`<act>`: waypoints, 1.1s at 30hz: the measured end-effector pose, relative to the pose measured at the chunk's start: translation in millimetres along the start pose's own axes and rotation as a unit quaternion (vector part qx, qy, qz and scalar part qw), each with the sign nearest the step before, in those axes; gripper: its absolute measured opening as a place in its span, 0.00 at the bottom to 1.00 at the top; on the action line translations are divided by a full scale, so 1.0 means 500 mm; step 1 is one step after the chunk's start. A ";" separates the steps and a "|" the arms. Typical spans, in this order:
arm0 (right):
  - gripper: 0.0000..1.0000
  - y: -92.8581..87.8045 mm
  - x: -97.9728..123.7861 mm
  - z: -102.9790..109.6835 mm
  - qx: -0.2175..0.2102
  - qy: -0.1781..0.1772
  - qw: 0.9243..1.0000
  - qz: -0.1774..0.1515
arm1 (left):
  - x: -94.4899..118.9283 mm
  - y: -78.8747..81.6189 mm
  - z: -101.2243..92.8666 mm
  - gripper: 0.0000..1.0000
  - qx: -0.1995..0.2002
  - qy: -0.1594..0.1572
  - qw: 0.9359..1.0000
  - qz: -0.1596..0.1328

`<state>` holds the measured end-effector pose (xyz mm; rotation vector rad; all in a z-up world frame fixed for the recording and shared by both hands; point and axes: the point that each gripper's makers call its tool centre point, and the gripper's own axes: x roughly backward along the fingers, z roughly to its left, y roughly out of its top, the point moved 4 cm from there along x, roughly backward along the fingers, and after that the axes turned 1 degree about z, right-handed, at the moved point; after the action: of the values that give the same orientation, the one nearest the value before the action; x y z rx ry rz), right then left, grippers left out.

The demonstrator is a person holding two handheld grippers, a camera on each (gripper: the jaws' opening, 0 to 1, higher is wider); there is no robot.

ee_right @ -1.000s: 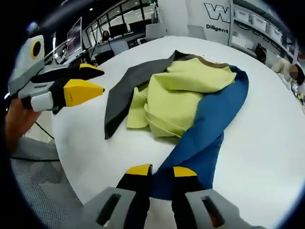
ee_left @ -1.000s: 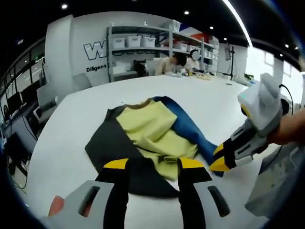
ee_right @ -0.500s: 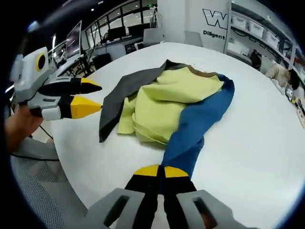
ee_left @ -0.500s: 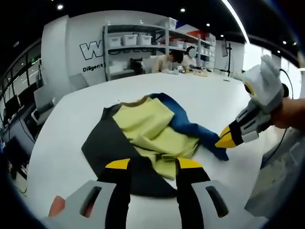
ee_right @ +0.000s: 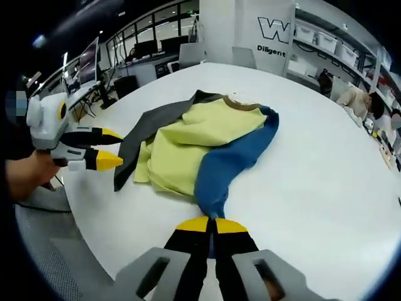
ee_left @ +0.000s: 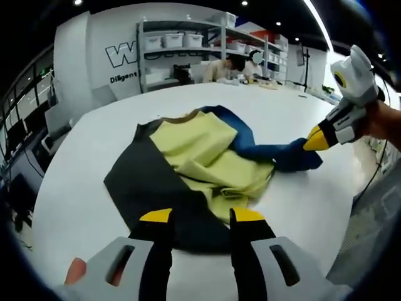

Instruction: Fold the garment on the visible template until the final outline fits inside the template.

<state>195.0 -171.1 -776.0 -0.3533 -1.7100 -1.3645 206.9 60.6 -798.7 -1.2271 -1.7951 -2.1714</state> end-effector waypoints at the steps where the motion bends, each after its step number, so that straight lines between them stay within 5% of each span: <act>1: 0.00 0.001 0.004 -0.008 -0.004 -0.001 1.000 -0.002 | -0.001 -0.001 -0.002 0.31 -0.002 -0.001 1.000 0.000; 20: 0.00 0.056 0.087 -0.182 -0.088 -0.067 0.991 -0.081 | -0.019 -0.036 -0.006 0.32 0.001 -0.011 0.999 0.035; 33: 0.00 0.074 0.114 -0.249 -0.118 -0.098 0.982 -0.111 | -0.033 -0.061 0.007 0.32 0.014 -0.006 0.998 0.054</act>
<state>245.9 -285.5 -709.1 -0.4536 -1.7920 -1.7520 204.2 66.3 -833.1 -1.3012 -1.7149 -2.0782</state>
